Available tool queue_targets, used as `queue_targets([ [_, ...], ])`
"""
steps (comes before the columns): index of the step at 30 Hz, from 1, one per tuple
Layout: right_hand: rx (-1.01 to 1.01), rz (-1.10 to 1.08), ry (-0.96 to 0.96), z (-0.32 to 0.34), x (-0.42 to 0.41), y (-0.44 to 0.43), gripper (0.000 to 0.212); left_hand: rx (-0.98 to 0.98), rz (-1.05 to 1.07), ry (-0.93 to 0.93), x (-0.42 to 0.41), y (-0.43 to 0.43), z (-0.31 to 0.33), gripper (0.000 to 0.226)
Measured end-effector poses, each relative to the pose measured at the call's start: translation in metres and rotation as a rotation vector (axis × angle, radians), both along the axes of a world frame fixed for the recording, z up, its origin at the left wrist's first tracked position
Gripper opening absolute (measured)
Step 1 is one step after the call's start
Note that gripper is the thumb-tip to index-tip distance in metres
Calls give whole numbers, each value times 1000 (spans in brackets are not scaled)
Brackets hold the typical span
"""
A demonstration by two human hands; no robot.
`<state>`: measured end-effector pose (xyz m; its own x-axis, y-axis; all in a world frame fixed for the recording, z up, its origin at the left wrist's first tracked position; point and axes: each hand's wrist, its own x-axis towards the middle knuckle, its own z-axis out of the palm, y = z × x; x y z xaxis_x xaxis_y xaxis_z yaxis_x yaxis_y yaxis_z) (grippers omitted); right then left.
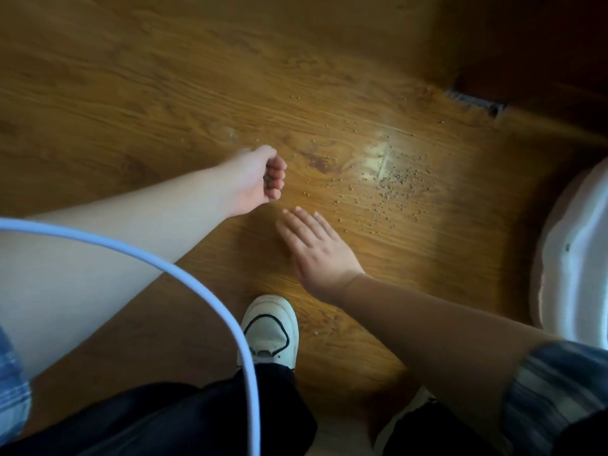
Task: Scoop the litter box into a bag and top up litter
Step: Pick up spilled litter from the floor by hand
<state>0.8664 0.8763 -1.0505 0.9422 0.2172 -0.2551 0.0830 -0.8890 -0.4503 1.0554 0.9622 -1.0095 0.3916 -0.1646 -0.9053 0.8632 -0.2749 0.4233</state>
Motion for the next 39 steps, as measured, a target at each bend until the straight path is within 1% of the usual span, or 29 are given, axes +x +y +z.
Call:
queue_targets([
  [3,-46,176,35,-13,-9,18,68,-1,36,0,0,15,0,38],
  [6,-97,256,51,-25,-18,22,67,-17,50,8,-1,21,3,36],
  [9,-149,292,18,-34,-21,13,68,-43,43,20,-4,22,5,36],
  [14,-197,259,-22,-41,-12,-12,69,-68,24,14,-8,14,9,38],
  [18,-221,147,-40,-42,-10,-18,69,-74,9,-6,-4,0,9,39],
  [25,-261,-60,-11,-39,-5,-43,68,-88,-10,-43,2,-29,10,39],
  [28,-297,-164,13,-39,-4,-65,67,-92,-32,-44,2,-39,9,38],
  [33,-328,-268,61,-39,-3,-101,66,-104,-64,-25,0,-53,3,39],
  [37,-353,-401,127,-33,-7,-116,69,-118,-93,-36,1,-65,5,39],
  [39,-342,-388,118,-27,-8,-115,70,-123,-95,-45,1,-69,6,39],
])
